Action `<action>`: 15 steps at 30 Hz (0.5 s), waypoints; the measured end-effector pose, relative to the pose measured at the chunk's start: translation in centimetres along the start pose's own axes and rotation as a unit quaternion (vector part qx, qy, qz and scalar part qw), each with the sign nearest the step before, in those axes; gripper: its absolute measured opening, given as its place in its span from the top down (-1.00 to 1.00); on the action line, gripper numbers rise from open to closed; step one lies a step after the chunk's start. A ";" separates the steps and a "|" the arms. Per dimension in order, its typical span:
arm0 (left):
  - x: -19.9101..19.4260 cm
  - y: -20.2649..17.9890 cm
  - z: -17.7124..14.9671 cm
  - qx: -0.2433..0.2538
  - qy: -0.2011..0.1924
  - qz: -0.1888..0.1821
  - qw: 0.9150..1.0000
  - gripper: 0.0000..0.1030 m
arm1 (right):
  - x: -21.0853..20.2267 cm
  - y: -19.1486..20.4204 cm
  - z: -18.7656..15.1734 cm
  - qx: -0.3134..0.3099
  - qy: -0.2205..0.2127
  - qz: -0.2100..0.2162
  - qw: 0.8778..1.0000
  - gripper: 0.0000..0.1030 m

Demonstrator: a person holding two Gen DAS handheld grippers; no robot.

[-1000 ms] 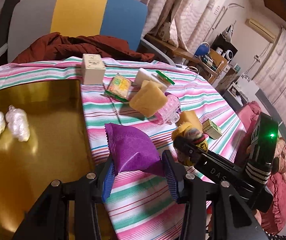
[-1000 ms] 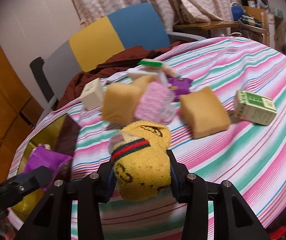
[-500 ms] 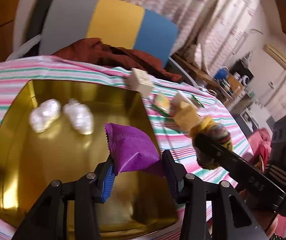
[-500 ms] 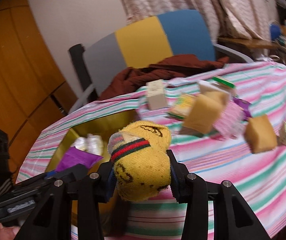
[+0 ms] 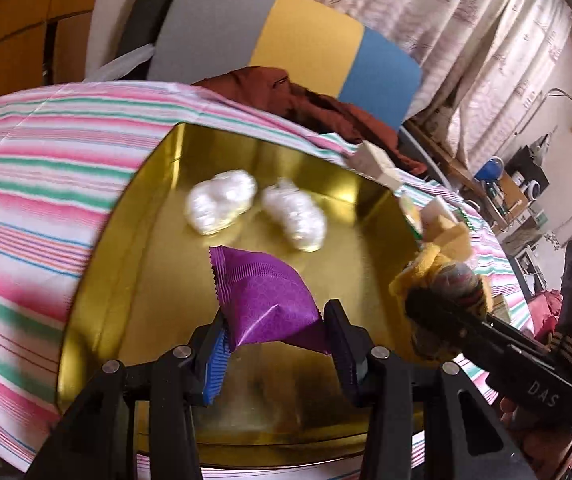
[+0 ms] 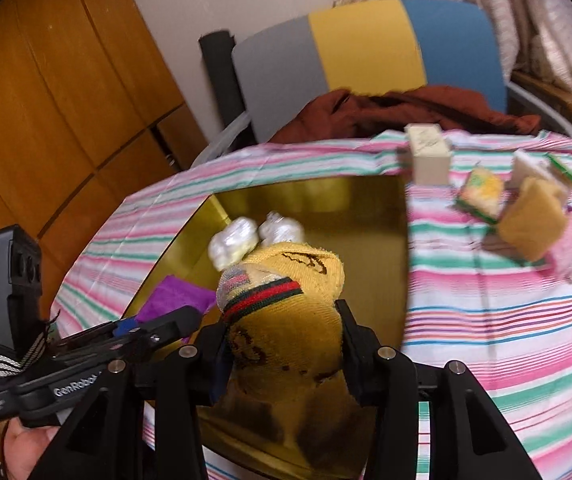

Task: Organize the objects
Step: 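Place the purple packet and yellow plush toy into the gold tray, open both tools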

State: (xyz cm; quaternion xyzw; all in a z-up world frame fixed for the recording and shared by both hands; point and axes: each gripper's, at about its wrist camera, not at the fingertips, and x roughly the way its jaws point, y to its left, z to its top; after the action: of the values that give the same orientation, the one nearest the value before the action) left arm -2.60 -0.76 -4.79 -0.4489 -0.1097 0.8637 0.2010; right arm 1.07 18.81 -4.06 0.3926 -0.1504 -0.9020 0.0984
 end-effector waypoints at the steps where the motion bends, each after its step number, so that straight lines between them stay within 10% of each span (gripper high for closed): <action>1: 0.0 0.3 -0.1 -0.001 0.000 0.003 1.000 0.13 | 0.6 0.3 -0.1 0.003 0.006 0.005 1.000 0.05; 7: 0.3 1.4 0.0 0.003 0.011 0.033 0.999 -0.04 | 2.0 2.1 -0.9 0.008 0.019 0.031 0.999 -0.50; 15: -1.6 2.8 0.6 -0.055 -0.026 0.038 0.997 -0.16 | 0.0 1.0 -1.2 0.017 -0.010 0.009 1.000 -0.59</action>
State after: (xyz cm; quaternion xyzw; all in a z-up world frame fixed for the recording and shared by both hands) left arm -2.97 -3.95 -4.28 -0.4404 -0.1452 0.8748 0.1405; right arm 2.01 17.65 -4.46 0.3842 -0.1702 -0.9021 0.0987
